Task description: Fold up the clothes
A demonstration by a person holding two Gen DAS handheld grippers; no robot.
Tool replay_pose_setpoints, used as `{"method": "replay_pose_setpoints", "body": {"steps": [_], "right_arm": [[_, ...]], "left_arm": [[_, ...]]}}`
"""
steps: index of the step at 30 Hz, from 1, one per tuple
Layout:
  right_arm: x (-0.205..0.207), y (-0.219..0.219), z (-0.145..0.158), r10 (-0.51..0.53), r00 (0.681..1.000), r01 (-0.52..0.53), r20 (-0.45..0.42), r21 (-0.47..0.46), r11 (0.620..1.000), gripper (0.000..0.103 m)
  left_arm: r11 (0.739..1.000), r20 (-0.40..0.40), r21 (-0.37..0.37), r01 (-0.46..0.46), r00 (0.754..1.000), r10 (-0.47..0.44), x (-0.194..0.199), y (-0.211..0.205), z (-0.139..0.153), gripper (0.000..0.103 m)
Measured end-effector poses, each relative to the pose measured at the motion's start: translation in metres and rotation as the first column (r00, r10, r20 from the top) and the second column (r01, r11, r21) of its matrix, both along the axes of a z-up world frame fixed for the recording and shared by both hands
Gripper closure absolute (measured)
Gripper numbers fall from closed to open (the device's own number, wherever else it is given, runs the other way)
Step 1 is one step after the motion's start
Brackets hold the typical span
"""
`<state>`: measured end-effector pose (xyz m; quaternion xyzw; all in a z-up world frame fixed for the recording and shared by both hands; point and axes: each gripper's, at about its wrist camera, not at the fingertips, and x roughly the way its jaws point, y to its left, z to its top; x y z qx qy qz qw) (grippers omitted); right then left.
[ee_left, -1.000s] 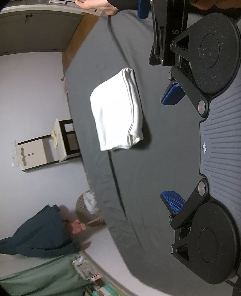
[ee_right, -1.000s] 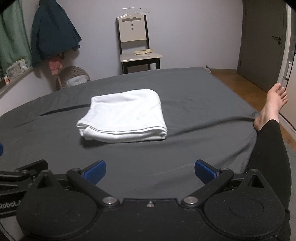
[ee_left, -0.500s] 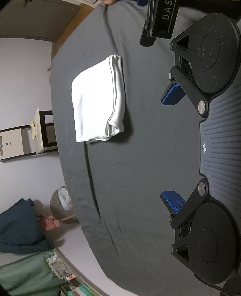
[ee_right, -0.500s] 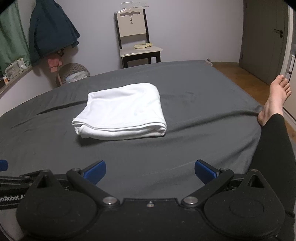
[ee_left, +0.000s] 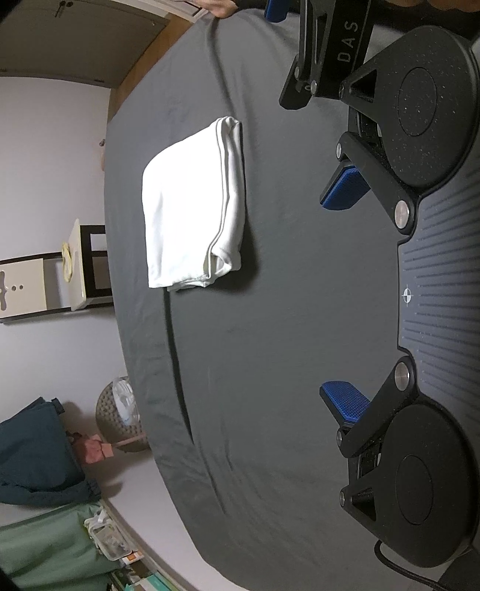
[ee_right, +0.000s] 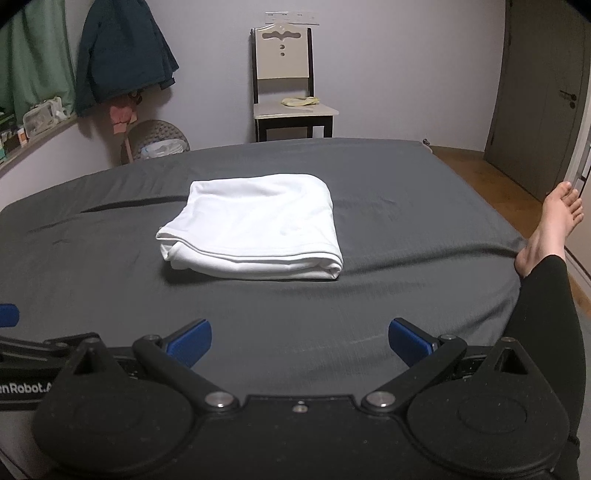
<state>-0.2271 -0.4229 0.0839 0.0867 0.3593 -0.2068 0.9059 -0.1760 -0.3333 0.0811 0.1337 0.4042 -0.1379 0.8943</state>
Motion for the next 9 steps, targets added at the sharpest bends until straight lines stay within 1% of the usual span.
{"method": "replay_pose_setpoints", "body": {"steps": [9], "right_arm": [[-0.0008,-0.0030,-0.0003,-0.008,1.000,0.008,0.005,0.003,1.000,0.000]], "left_arm": [[1.000,0.017,-0.005,-0.006,1.000,0.006,-0.0010,-0.0032,0.0004,0.003]]}}
